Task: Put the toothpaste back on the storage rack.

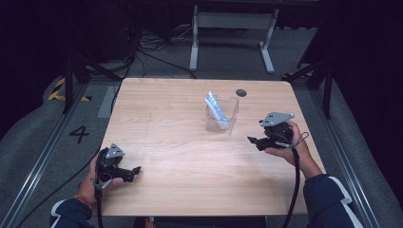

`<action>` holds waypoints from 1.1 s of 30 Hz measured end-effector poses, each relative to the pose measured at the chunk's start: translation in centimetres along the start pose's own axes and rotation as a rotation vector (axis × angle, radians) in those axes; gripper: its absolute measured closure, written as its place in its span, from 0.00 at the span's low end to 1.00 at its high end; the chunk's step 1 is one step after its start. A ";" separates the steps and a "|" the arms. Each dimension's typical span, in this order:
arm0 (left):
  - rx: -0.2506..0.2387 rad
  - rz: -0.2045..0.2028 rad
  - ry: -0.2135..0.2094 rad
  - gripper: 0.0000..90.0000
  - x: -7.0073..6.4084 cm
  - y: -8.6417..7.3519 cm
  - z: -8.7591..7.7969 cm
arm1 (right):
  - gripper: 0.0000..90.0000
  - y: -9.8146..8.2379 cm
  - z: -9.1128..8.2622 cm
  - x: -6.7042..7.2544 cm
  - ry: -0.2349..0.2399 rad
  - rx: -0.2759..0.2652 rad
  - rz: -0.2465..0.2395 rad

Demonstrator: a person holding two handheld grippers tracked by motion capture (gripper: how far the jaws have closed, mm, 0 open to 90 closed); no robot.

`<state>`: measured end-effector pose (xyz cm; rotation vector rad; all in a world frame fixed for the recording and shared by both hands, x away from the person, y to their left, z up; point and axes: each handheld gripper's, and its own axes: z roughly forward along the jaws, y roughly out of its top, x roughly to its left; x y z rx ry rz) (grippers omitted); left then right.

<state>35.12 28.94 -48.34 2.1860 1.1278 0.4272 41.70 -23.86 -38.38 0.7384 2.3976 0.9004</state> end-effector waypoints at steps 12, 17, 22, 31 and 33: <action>-0.002 0.005 0.001 0.01 0.0 0.0 0.0 | 0.28 -3.0 -0.9 0.0 -0.009 0.003 0.025; -0.002 0.005 0.001 0.01 0.0 0.0 0.0 | 0.28 -4.3 -1.1 0.1 -0.005 0.011 0.035; -0.002 0.005 0.001 0.01 0.0 0.0 0.0 | 0.28 -5.7 -1.5 0.1 -0.008 0.005 0.055; -0.002 0.004 0.000 0.01 0.0 0.0 0.0 | 0.27 -8.6 -2.1 -0.2 -0.014 0.003 0.122; -0.002 0.005 0.001 0.01 0.0 0.0 0.0 | 0.27 -9.4 -2.3 -0.3 -0.017 -0.004 0.144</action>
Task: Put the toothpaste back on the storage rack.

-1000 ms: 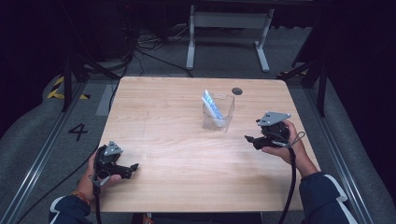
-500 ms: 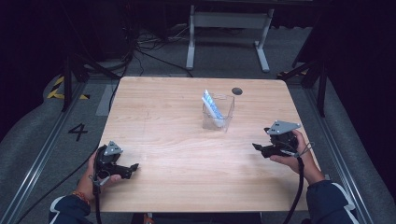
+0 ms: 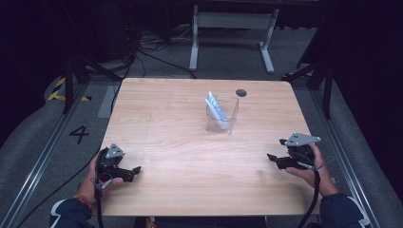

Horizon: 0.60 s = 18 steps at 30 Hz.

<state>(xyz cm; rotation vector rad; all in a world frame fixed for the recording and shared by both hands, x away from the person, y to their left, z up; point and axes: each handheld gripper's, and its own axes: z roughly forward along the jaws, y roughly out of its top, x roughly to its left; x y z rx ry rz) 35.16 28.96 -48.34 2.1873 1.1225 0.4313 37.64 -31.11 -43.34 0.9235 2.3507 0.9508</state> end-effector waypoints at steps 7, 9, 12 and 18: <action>0.001 -0.001 -0.001 0.01 0.0 0.0 0.0 | 0.26 -3.1 0.0 -0.6 -0.009 0.017 0.070; 0.000 0.000 0.000 0.01 0.0 0.0 0.0 | 0.25 -4.1 0.0 -0.7 -0.017 0.030 0.090; 0.001 -0.003 -0.001 0.01 0.0 0.0 0.0 | 0.25 -5.3 0.1 -0.9 -0.019 0.039 0.125; 0.000 -0.001 0.000 0.01 0.0 0.0 0.0 | 0.24 -7.1 0.1 -1.1 -0.011 0.019 0.216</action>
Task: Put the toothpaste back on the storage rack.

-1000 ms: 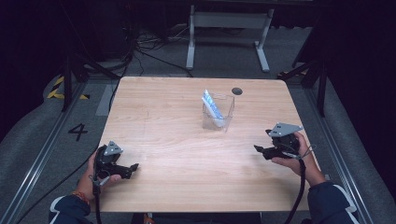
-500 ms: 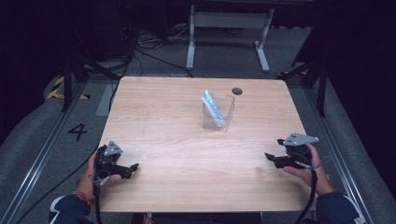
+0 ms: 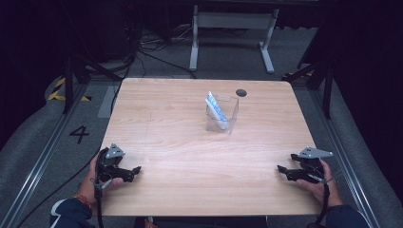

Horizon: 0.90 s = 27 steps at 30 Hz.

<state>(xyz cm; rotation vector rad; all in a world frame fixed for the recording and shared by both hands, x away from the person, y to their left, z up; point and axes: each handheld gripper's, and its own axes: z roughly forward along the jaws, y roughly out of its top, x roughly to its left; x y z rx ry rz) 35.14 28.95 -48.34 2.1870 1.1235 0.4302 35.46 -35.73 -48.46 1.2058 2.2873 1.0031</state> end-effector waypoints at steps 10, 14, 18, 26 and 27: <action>0.000 0.000 0.000 0.01 0.0 0.0 0.0 | 0.23 -0.3 0.0 0.0 -0.001 -0.018 0.005; 0.000 0.000 0.001 0.01 0.0 0.0 0.0 | 0.23 -0.3 0.0 0.0 -0.002 -0.017 0.005; -0.002 -0.005 0.003 0.01 -0.1 0.0 0.0 | 0.23 -0.3 0.0 0.0 -0.003 -0.018 0.005; -0.001 -0.004 0.003 0.01 0.0 0.0 0.0 | 0.23 -0.3 0.0 0.0 -0.006 -0.018 0.005; -0.002 -0.006 0.002 0.01 -0.1 0.0 0.0 | 0.23 -0.3 0.0 0.0 -0.006 -0.018 0.005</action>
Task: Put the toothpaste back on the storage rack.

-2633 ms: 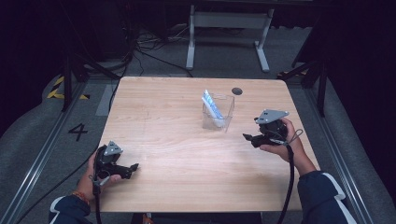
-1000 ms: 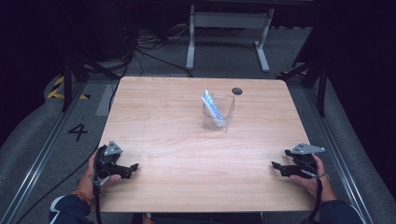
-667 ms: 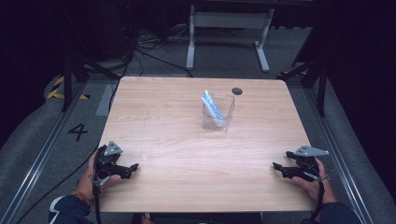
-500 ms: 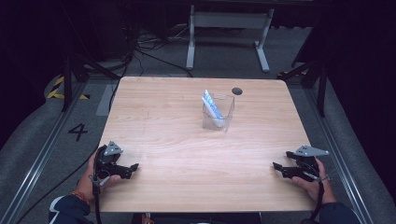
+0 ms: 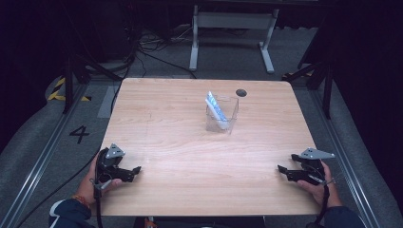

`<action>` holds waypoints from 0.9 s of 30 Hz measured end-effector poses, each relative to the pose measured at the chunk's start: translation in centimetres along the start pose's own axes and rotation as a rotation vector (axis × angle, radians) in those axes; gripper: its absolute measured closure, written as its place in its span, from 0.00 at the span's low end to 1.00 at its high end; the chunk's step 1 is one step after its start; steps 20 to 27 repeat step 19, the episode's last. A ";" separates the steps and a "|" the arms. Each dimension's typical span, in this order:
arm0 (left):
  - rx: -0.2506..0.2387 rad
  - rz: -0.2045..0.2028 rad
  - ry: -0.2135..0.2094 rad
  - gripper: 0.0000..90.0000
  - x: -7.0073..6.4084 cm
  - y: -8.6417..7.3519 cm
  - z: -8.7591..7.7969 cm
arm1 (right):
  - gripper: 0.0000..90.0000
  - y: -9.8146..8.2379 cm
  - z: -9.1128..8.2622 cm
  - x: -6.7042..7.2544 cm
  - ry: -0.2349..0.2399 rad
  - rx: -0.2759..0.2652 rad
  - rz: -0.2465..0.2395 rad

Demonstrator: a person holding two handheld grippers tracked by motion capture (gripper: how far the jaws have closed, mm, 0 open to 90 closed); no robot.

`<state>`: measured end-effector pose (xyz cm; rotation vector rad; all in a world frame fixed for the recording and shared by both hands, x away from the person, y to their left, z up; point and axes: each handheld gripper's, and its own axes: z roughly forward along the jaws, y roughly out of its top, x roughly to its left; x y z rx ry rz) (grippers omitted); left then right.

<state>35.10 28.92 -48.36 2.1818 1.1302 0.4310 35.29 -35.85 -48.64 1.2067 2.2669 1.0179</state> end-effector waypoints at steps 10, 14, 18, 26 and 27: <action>0.002 -0.002 -0.001 0.01 0.0 0.0 0.0 | 0.23 0.0 0.0 0.0 -0.001 0.000 0.001; 0.004 0.000 0.000 0.00 0.0 0.0 0.0 | 0.23 0.0 0.0 0.0 -0.001 0.000 0.001; 0.004 0.000 -0.001 0.00 0.0 0.0 0.0 | 0.23 0.0 0.0 0.0 -0.001 0.001 0.003; 0.004 0.000 -0.001 0.00 0.0 0.0 0.0 | 0.23 0.0 0.0 0.0 -0.001 0.001 0.003; 0.004 0.000 -0.001 0.00 0.0 0.0 0.0 | 0.23 0.0 0.0 0.0 -0.001 0.001 0.003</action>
